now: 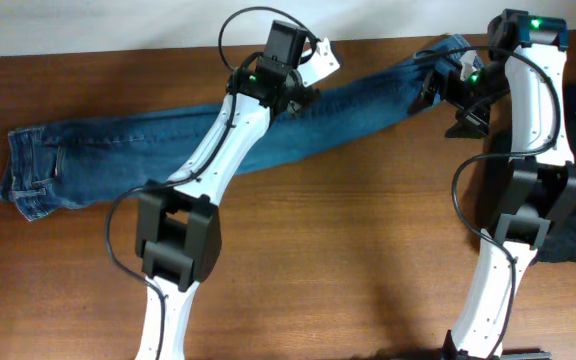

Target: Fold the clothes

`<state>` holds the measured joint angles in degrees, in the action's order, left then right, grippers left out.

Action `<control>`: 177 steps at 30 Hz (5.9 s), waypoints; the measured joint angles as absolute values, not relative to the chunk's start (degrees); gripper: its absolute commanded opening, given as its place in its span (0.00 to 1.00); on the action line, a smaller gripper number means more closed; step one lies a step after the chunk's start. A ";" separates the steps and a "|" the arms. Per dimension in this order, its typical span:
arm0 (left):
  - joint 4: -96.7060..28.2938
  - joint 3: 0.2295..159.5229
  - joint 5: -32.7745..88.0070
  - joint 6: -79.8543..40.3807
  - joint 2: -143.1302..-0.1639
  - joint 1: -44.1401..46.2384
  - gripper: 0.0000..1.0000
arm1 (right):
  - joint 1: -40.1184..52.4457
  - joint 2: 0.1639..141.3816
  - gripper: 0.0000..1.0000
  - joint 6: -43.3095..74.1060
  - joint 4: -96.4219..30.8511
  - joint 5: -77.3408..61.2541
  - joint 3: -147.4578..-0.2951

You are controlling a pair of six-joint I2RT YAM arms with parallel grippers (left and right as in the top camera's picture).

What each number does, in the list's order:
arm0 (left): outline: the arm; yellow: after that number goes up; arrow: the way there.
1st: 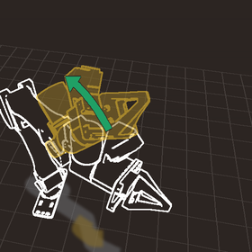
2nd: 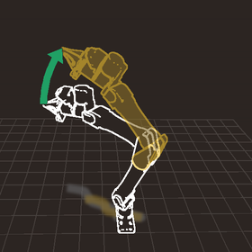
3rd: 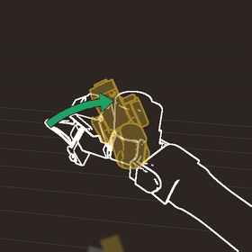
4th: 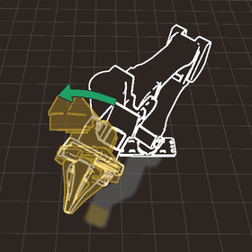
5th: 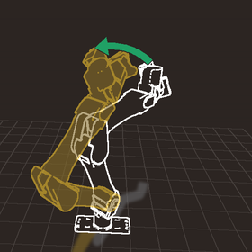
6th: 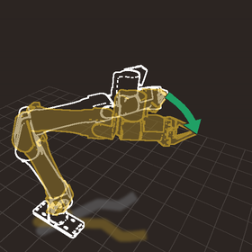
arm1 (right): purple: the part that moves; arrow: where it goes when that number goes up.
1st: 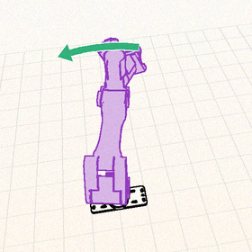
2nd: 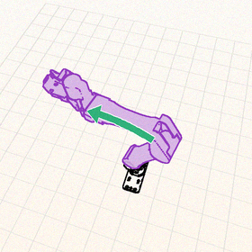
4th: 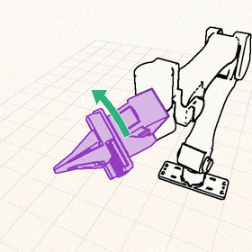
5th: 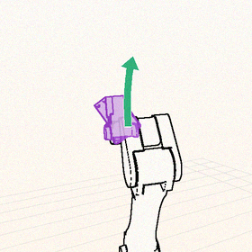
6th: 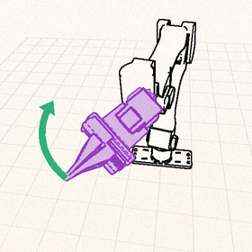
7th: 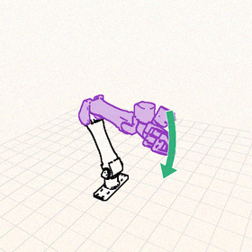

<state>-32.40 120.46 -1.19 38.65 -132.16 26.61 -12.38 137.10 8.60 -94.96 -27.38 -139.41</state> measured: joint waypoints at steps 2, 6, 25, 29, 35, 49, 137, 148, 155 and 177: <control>-31.68 120.46 -1.41 39.05 -133.73 26.44 0.76 | -13.58 137.10 0.99 8.71 -94.98 -27.55 -139.41; -31.00 120.46 -1.54 39.70 -139.74 25.28 0.76 | -18.44 137.10 0.99 8.82 -96.33 -27.70 -139.41; -32.62 120.46 4.32 39.92 -143.41 20.91 0.25 | -25.34 137.10 0.99 8.54 -97.08 -27.29 -139.41; -34.35 120.46 5.48 39.79 -143.41 20.91 0.06 | -25.34 137.10 0.99 8.51 -97.08 -26.83 -139.41; -35.53 120.46 6.55 39.66 -143.41 20.91 0.01 | -25.34 137.10 0.99 8.54 -97.08 -26.30 -139.41; -35.46 126.63 3.27 38.65 -143.55 20.16 0.01 | -25.34 137.10 0.99 8.49 -97.08 -23.94 -139.41; -66.70 118.96 3.33 -1.74 -140.03 2.24 0.01 | -9.76 153.08 0.04 4.54 -38.87 -9.85 -139.61; -60.53 114.26 1.28 -2.92 -137.86 -6.20 0.01 | -9.78 153.08 0.03 4.49 -45.43 2.44 -139.61; -57.14 114.08 -0.05 -2.92 -137.86 -13.32 0.00 | -11.00 153.08 0.04 4.47 -49.15 5.58 -139.61; -49.39 113.23 -2.20 -2.85 -137.88 -16.93 0.01 | -9.32 153.08 0.04 0.62 -47.27 -2.22 -146.32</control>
